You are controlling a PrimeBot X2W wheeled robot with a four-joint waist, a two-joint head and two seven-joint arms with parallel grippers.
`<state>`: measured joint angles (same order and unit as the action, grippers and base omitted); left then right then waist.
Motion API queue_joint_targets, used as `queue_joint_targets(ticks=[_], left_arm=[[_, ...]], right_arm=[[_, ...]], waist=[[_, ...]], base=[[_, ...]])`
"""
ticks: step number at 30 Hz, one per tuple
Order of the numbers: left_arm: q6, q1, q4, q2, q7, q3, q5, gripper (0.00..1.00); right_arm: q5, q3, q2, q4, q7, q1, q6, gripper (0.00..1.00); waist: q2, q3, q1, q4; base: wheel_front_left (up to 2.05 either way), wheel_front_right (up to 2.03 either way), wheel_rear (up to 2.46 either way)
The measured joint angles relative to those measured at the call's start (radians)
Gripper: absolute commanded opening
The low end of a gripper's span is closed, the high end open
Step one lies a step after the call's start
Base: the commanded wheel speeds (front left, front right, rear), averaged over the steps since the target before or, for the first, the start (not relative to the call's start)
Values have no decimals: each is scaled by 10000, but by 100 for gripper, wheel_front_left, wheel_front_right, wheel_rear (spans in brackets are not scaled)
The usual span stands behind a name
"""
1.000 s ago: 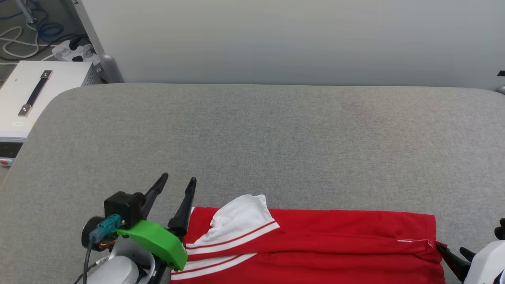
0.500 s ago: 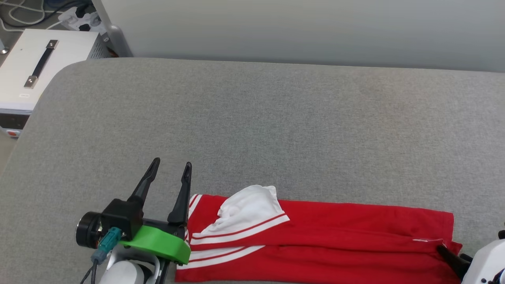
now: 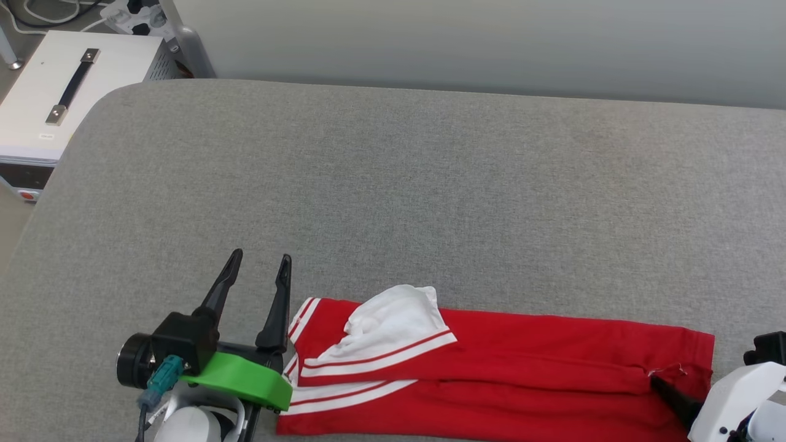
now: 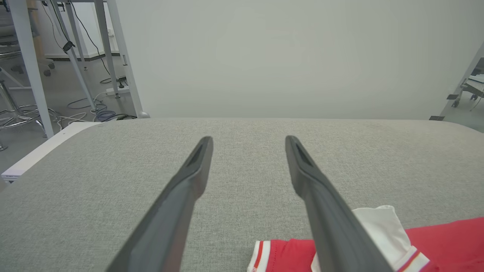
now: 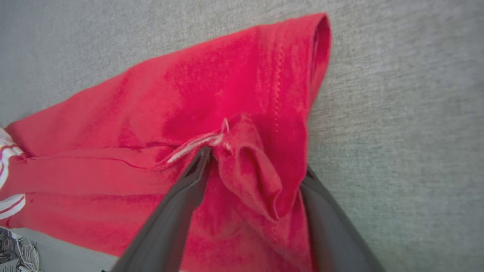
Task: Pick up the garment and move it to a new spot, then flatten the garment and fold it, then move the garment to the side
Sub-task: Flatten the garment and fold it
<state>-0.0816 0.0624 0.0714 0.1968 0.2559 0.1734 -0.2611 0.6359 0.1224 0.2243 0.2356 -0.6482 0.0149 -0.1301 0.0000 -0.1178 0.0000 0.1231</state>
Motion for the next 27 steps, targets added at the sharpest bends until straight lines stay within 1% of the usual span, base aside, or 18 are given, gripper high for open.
queue_joint_targets(ticks=[1, 2, 3, 4, 5, 10, 16, 20, 27], left_arm=[[-42, -1, 58, -73, 0, -56, 42, 100], [-90, -2, 98, -111, 0, -96, 88, 100], [-132, -4, 132, -142, 0, -146, 142, 100], [-178, -4, 157, -165, 0, -192, 203, 100], [-213, -6, 178, -186, 0, -228, 263, 100], [-326, -22, 274, -362, 0, -426, 351, 100], [-380, -140, 422, -403, 0, -527, 443, 100], [-422, -204, 447, -412, 0, -548, 502, 100], [-456, -223, 497, -428, 0, -535, 512, 100]], right_arm=[[2, -27, -13, 25, 2, -18, 0, 100], [2, -31, -15, 52, 8, -25, 0, 82], [0, -29, -13, 94, 27, -30, -2, 41], [-2, -31, -4, 136, 65, -35, -2, 16], [-10, -48, 8, 165, 128, -42, -2, 0], [-23, -98, 65, 343, 587, -50, -12, 0], [27, -81, 226, 437, 1229, -41, -27, 0], [6, 50, 516, 568, 1498, -41, -29, 0], [-347, 625, 1310, 1118, 1795, -43, -27, 0]], waist=[[0, 14, 0, -8], [0, 26, 0, -15], [0, 38, 0, -26], [0, 50, 0, -37], [0, 61, 0, -46], [0, 146, 0, -101], [0, 329, 0, -197], [0, 431, 0, -274], [0, 587, 0, -355]], base=[[0, 0, 0], [0, 0, 0], [0, 0, 0], [0, 0, 0], [0, 0, 0], [0, 0, 0], [0, 0, 0], [0, 0, 0], [0, 0, 0]])
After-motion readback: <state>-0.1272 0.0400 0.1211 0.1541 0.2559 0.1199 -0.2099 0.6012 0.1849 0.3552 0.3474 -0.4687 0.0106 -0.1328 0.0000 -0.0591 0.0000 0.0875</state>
